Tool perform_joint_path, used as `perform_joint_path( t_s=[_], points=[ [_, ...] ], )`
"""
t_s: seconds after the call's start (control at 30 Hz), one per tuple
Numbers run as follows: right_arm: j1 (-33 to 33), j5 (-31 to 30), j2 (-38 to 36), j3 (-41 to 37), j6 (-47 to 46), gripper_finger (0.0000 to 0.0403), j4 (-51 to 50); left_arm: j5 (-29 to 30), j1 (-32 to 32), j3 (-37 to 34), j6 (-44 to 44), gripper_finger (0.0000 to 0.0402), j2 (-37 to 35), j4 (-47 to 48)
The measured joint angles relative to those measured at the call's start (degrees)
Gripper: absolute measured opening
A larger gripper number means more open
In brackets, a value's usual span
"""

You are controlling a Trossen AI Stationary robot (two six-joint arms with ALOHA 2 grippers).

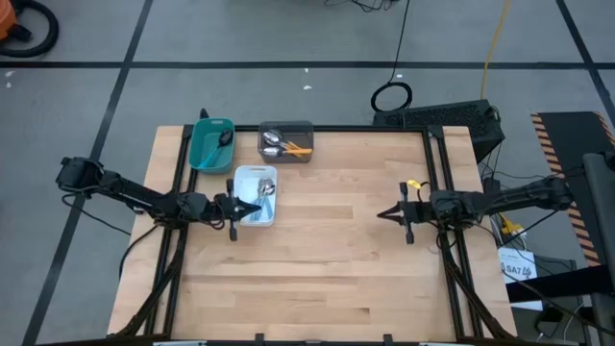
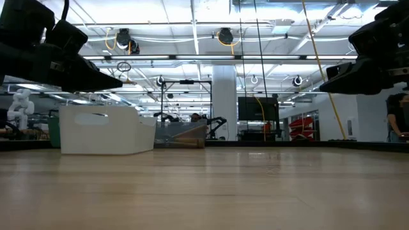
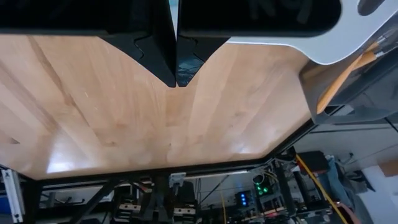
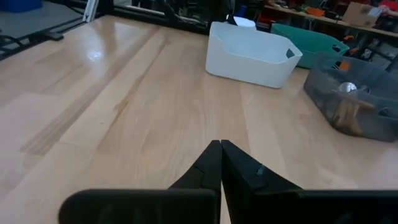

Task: Sort silverware by color (type)
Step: Return To Home Position

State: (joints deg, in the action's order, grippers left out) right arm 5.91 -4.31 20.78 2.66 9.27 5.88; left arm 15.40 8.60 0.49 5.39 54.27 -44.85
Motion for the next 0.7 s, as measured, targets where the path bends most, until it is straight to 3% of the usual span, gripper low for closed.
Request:
perform_joint_path(
  t_s=[0.23,0.7],
  points=[
    [0.02,0.17,-5.81,-0.04,-0.23,0.0,-3.59,0.15,0.0,0.0,0.32,0.0001,-4.82,0.59],
    [0.02,0.72,-14.04,-0.04,-0.73,0.0,-7.47,0.13,0.0,0.02,2.13,0.0001,-19.57,11.8]
  ],
)
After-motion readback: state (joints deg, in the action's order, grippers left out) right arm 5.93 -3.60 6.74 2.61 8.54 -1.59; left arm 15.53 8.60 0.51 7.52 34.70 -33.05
